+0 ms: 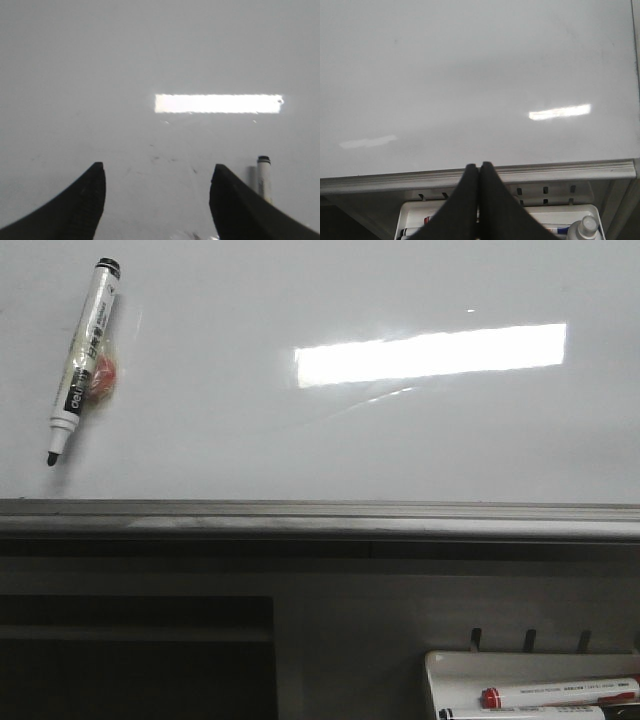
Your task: Write number 2 on whiteboard
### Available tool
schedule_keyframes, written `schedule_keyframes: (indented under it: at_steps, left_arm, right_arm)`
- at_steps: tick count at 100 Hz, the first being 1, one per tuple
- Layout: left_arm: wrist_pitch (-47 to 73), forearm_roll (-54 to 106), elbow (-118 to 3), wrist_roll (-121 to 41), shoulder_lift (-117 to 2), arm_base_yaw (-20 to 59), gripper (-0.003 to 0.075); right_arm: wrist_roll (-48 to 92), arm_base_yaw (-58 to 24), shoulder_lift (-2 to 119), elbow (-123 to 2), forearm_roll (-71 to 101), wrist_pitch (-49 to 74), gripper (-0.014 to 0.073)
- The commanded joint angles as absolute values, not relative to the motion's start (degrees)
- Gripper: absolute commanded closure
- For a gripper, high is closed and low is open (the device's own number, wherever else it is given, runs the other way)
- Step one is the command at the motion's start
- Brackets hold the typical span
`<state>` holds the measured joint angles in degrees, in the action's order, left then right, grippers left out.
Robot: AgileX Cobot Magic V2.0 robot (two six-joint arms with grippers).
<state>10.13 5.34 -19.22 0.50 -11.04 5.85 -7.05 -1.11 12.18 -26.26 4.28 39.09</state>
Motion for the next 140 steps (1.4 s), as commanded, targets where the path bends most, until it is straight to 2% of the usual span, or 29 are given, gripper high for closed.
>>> schedule_keyframes:
  at_steps: [1,26,66,97,140]
  left_arm:
    - [6.33,6.52,-21.2,0.0,-15.0,9.88,0.03]
    - [1.65,2.69,-21.2,0.0,-26.4,20.01,0.03]
    - [-15.01,2.97,-20.88,1.03,-44.79,25.21,0.03]
    - [-22.73,8.24,-20.83,1.03,-57.12,35.55,0.03]
    - [-33.03,14.6,-20.83,1.03,-68.59,37.74,0.0302]
  right_arm:
    - [-7.25,-1.21,13.43,-27.53,4.23,34.88,0.0653]
    - [-7.25,-1.39,13.43,-27.53,4.23,34.25,0.0654]
    - [-7.25,-2.53,13.43,-27.53,5.42,34.72,0.0654]
    - [-7.25,-2.53,13.43,-27.53,6.21,34.7,0.0654]
    - [-7.25,-2.53,13.43,-27.53,6.21,34.79,0.0654]
